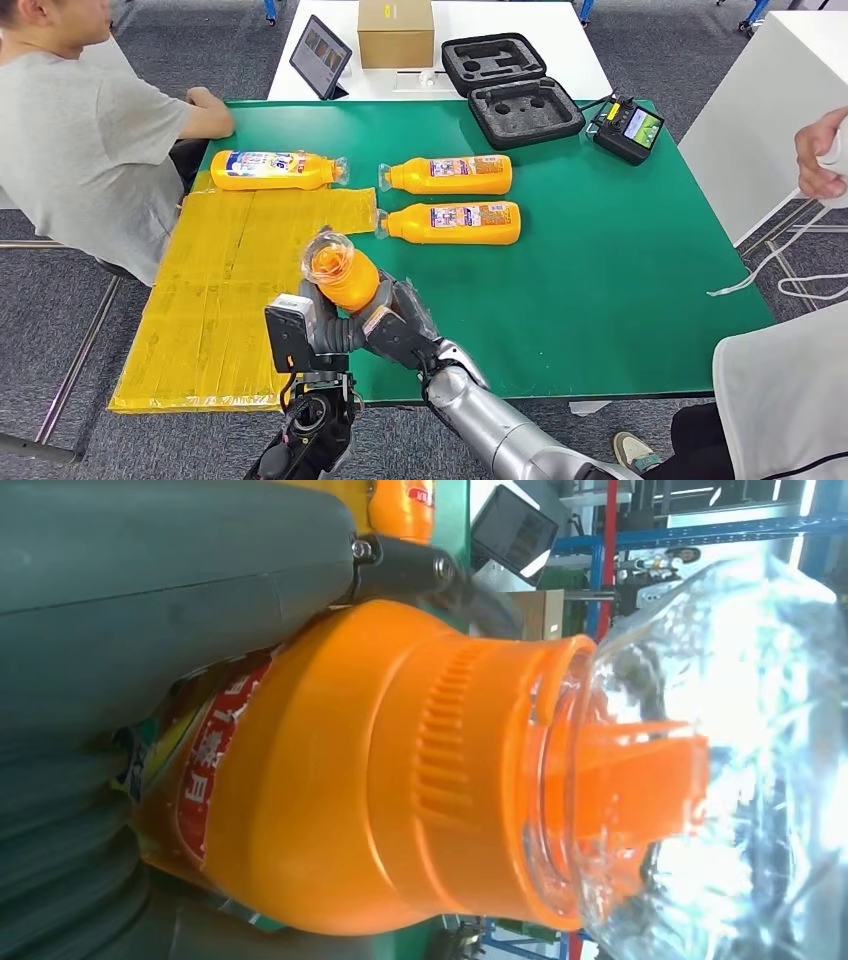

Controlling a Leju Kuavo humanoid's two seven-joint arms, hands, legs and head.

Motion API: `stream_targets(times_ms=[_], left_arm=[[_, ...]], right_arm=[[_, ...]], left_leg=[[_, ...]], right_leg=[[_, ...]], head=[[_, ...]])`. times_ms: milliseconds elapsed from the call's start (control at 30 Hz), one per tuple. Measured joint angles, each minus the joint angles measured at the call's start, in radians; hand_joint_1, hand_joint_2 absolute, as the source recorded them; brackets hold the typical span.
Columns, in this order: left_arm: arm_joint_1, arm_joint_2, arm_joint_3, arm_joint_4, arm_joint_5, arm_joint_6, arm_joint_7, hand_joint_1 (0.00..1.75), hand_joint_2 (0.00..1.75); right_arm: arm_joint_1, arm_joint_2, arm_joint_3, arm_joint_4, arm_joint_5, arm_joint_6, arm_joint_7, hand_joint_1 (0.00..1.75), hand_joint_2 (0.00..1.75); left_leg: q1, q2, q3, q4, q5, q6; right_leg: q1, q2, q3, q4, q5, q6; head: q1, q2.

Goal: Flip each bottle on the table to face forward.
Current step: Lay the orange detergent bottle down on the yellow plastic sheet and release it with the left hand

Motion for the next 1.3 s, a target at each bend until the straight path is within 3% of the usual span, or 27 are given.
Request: stream_targets(times_ms=[233, 433, 500, 600, 633, 1033, 1300], left_arm=[[0.0, 0.0, 0.007, 0.0, -0.035, 0.0, 0.001, 1.75, 1.75], [0.001, 0.0, 0.016, 0.0, -0.048, -0.001, 0.001, 1.75, 1.75], [0.001, 0.0, 0.017, -0.001, -0.056, -0.001, 0.001, 1.75, 1.75], [0.002, 0.0, 0.021, -0.007, -0.071, -0.001, 0.001, 1.75, 1.75], [0.003, 0.0, 0.022, -0.009, -0.078, -0.002, 0.001, 1.75, 1.75], [0.0, 0.007, 0.044, -0.008, -0.133, 0.031, 0.001, 1.75, 1.75], [-0.013, 0.081, 0.032, -0.002, -0.262, 0.124, 0.001, 1.75, 1.75]], right_arm=[[-0.002, 0.0, -0.008, 0.0, -0.02, 0.028, -0.002, 1.74, 1.75], [-0.01, 0.0, -0.015, 0.001, -0.028, 0.047, -0.002, 1.5, 1.75], [-0.014, 0.0, -0.016, 0.002, -0.028, 0.05, -0.002, 1.19, 1.75], [-0.02, 0.002, -0.017, 0.006, -0.029, 0.056, -0.002, 0.18, 1.75], [-0.022, 0.004, -0.017, 0.007, -0.03, 0.059, -0.002, 0.02, 1.75], [-0.031, 0.012, -0.072, 0.031, -0.084, 0.076, -0.002, 0.0, 1.75], [-0.017, -0.003, -0.124, 0.033, -0.094, 0.078, -0.002, 0.0, 1.75]], left_leg=[[0.0, 0.0, 0.0, 0.0, 0.0, 0.0], [0.0, 0.0, 0.0, 0.0, 0.0, 0.0], [0.0, 0.0, 0.0, 0.0, 0.0, 0.0], [0.0, 0.0, 0.0, 0.0, 0.0, 0.0], [0.0, 0.0, 0.0, 0.0, 0.0, 0.0], [0.0, 0.0, 0.0, 0.0, 0.0, 0.0], [0.0, 0.0, 0.0, 0.0, 0.0, 0.0]], right_leg=[[0.0, 0.0, 0.0, 0.0, 0.0, 0.0], [0.0, 0.0, 0.0, 0.0, 0.0, 0.0], [0.0, 0.0, 0.0, 0.0, 0.0, 0.0], [0.0, 0.0, 0.0, 0.0, 0.0, 0.0], [0.0, 0.0, 0.0, 0.0, 0.0, 0.0], [0.0, 0.0, 0.0, 0.0, 0.0, 0.0], [0.001, 0.0, 0.0, 0.0, 0.0, 0.0]], head=[[0.0, 0.0], [0.0, 0.0], [0.0, 0.0], [0.0, 0.0], [0.0, 0.0], [0.0, 0.0], [0.0, 0.0]])
